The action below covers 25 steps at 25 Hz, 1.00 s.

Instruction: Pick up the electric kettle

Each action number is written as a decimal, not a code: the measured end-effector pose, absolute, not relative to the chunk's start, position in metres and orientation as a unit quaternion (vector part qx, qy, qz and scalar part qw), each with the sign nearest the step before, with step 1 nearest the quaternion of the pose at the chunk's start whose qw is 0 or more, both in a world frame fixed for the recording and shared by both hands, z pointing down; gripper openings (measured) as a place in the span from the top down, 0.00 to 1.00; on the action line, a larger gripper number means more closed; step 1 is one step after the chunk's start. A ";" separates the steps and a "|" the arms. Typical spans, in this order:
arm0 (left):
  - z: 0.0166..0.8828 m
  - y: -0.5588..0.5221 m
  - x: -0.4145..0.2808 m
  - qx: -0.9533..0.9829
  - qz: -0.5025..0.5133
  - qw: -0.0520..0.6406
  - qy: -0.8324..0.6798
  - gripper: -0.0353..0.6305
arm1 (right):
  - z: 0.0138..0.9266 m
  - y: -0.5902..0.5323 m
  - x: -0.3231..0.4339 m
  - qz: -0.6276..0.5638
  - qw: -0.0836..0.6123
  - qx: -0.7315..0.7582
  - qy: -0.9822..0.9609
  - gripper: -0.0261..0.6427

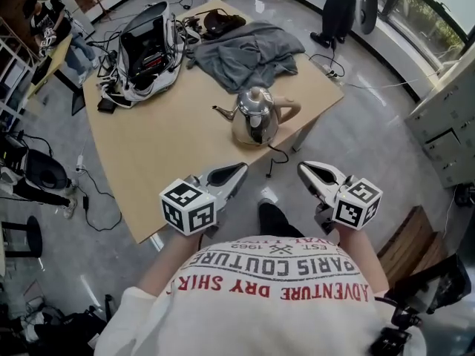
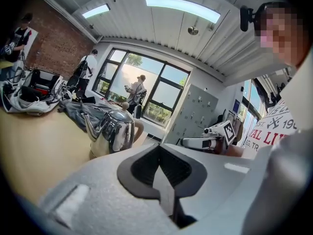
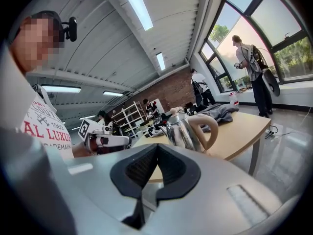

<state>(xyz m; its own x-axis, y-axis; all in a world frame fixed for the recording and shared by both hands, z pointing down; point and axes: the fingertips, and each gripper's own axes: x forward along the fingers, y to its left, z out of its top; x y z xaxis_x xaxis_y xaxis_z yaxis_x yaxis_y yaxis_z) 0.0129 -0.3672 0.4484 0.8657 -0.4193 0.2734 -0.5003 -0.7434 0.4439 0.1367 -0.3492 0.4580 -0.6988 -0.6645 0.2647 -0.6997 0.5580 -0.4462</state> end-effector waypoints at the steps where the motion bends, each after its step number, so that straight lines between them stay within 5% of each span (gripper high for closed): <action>1: 0.449 -0.374 0.013 0.929 0.078 0.262 -0.251 0.95 | 0.460 -0.356 0.140 0.268 0.034 0.388 -0.881 0.96; 13: 0.472 -0.455 0.002 0.897 0.075 0.280 -0.333 0.95 | 0.484 -0.437 0.173 0.254 0.077 0.392 -0.881 0.96; 25: 0.494 -0.491 -0.023 0.870 0.094 0.290 -0.387 0.94 | 0.521 -0.494 0.194 0.253 0.109 0.427 -0.862 0.79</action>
